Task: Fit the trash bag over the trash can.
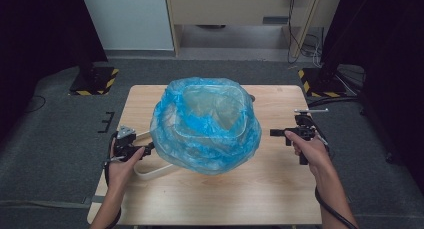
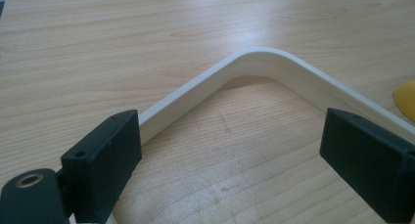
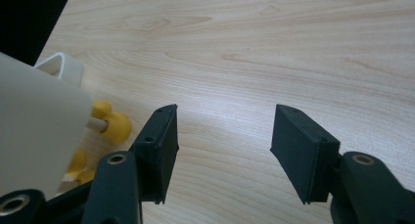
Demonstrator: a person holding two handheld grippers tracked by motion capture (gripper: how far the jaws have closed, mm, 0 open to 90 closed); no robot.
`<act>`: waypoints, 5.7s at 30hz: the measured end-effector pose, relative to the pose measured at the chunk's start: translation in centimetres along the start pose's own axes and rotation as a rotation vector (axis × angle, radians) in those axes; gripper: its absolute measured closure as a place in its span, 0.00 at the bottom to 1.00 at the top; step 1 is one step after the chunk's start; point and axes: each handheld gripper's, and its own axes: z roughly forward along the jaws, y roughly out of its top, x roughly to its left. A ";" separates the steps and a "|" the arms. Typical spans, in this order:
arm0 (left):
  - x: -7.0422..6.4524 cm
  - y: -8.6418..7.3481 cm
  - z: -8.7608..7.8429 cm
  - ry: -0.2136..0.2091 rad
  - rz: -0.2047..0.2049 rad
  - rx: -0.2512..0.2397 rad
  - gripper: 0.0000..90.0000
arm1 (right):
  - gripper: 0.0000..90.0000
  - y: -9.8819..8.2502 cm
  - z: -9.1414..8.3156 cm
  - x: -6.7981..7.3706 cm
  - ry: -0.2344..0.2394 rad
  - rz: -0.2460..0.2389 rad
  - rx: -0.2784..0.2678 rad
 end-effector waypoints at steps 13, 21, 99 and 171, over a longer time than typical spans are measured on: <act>0.0 0.0 0.0 -0.001 0.003 0.004 0.09 | 0.48 -1.5 1.8 -2.5 -0.034 0.046 -0.012; -0.1 0.0 0.1 0.000 0.005 0.005 0.09 | 0.45 -2.6 2.7 -3.8 -0.069 0.060 -0.026; 5.5 2.8 1.1 0.056 0.160 0.123 0.08 | 0.12 -5.3 4.6 -4.8 -0.310 -0.333 -0.147; 7.0 3.1 -2.0 -0.034 0.220 0.094 0.89 | 0.12 -5.4 5.0 -4.4 -0.347 -0.366 -0.129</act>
